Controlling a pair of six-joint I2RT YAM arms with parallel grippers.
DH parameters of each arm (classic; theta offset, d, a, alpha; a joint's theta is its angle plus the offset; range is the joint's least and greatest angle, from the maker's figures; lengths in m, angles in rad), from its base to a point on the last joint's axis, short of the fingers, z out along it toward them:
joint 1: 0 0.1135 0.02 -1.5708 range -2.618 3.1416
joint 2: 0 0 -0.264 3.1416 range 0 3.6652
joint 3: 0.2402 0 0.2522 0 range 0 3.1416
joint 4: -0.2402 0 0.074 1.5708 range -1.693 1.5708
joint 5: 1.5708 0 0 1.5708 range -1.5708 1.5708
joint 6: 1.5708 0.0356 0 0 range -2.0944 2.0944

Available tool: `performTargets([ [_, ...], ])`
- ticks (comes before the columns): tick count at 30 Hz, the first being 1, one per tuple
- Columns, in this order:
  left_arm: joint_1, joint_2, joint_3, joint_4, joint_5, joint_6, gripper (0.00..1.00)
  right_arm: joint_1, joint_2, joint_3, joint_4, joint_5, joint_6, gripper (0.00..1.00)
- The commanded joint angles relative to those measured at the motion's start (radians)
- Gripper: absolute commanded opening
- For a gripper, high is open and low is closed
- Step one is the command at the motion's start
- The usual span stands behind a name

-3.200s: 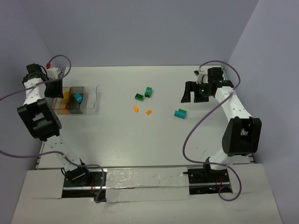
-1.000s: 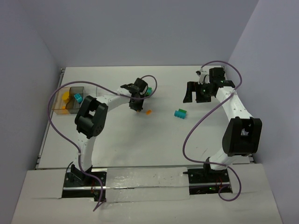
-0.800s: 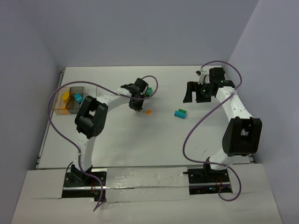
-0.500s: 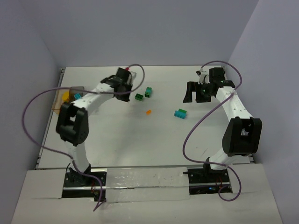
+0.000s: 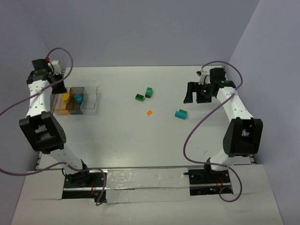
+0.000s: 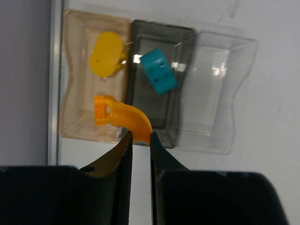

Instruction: Sort the legos into containers by color

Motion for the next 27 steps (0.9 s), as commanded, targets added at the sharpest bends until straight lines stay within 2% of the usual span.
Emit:
performTargets([
  [1, 0.103, 0.080, 0.106, -0.073, 0.111, 0.106, 0.00, 0.010, -0.017, 0.024, 0.000, 0.001, -0.012, 1.00],
  [9, 0.125, 0.238, 0.183, -0.075, 0.106, 0.132, 0.01, 0.012, -0.020, 0.018, 0.002, 0.001, -0.017, 1.00],
  [14, 0.126, 0.282, 0.178, -0.059, 0.091, 0.123, 0.04, 0.012, -0.021, 0.014, 0.003, -0.007, -0.019, 1.00],
  [24, 0.126, 0.322, 0.185, -0.038, 0.053, 0.115, 0.29, 0.012, -0.011, 0.017, 0.006, -0.021, -0.019, 1.00],
  [25, 0.124, 0.321, 0.185, -0.035, 0.053, 0.117, 0.32, 0.012, -0.011, 0.017, 0.006, -0.020, -0.019, 1.00],
  [26, 0.124, 0.321, 0.185, -0.033, 0.057, 0.117, 0.53, 0.012, -0.011, 0.017, 0.006, -0.020, -0.018, 1.00],
  [27, 0.125, 0.316, 0.188, -0.036, 0.067, 0.120, 0.82, 0.012, -0.010, 0.017, 0.006, -0.021, -0.018, 1.00],
])
